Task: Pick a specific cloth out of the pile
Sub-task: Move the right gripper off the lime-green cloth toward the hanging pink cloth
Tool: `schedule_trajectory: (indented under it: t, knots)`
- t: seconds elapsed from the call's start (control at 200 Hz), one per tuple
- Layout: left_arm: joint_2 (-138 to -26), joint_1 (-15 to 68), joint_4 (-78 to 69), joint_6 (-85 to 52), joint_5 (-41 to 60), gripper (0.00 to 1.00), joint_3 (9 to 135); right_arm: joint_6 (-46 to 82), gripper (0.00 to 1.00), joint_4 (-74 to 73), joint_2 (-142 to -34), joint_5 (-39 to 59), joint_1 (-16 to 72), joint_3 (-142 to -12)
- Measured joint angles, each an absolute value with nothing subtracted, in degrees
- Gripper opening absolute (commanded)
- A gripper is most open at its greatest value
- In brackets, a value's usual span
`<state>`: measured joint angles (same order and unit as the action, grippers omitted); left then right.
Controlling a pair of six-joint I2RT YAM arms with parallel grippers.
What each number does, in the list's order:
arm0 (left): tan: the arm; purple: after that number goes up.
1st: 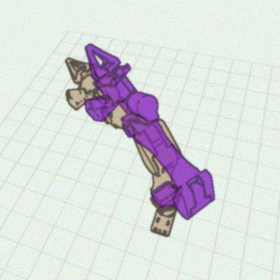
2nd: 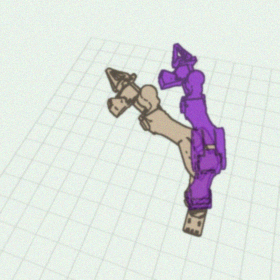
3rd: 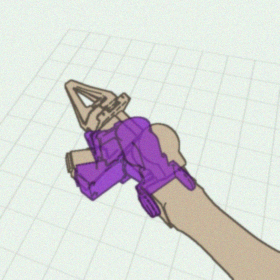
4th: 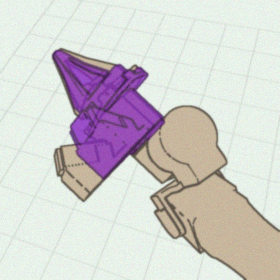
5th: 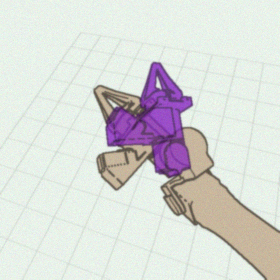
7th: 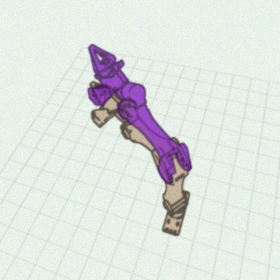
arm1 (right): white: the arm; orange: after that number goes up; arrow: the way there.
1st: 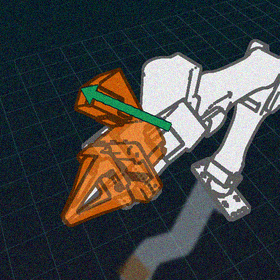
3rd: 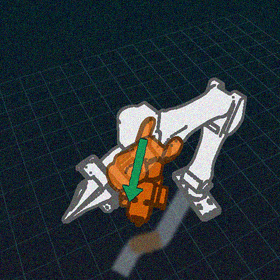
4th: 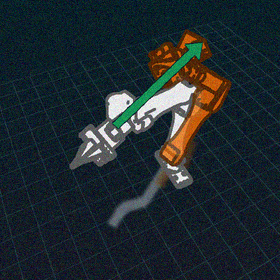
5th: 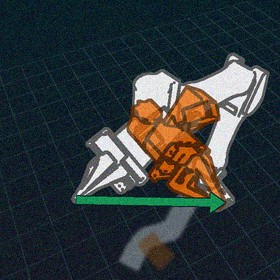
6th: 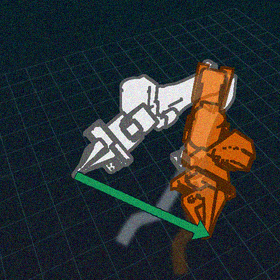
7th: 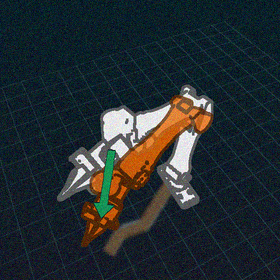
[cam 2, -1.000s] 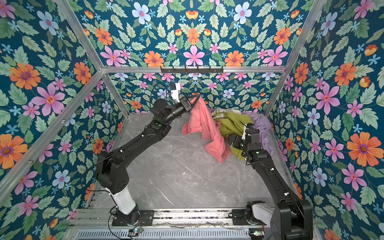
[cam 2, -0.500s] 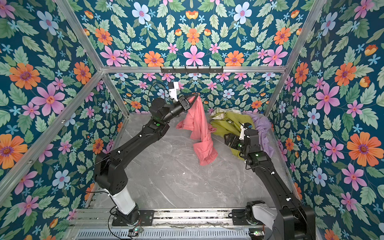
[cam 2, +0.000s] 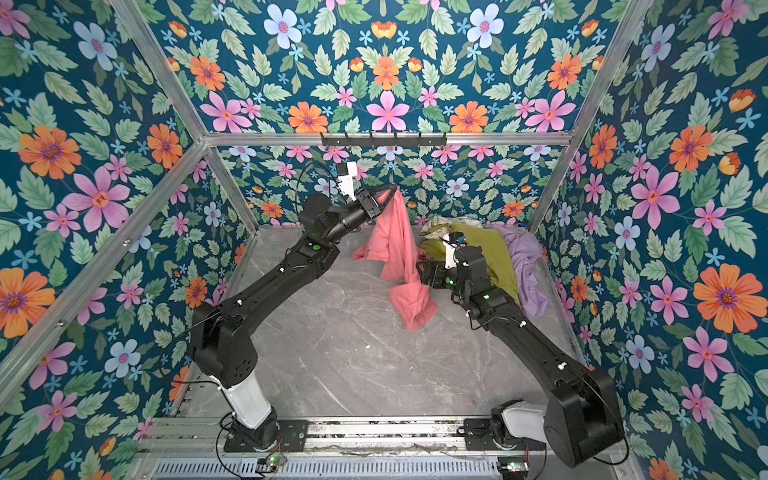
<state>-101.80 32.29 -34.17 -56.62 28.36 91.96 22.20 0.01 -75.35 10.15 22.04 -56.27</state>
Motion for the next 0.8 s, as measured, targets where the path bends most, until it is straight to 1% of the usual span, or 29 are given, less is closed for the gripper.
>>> schedule_trajectory:
  t: [0.23,0.72,0.8]
  knots:
    - [-101.6,32.3,-34.3,-56.7,28.4,0.0,91.9,20.6,0.75,-1.3,-81.6,9.0,22.9,-60.8]
    - [-101.0,32.3,-34.7,-56.6,28.4,0.0,91.6,16.1,0.65,-7.0,-86.0,13.3,26.2,-60.5]
    - [-100.8,32.3,-34.7,-56.6,28.4,0.0,91.5,15.9,0.61,-7.1,-87.5,13.3,26.2,-61.2]
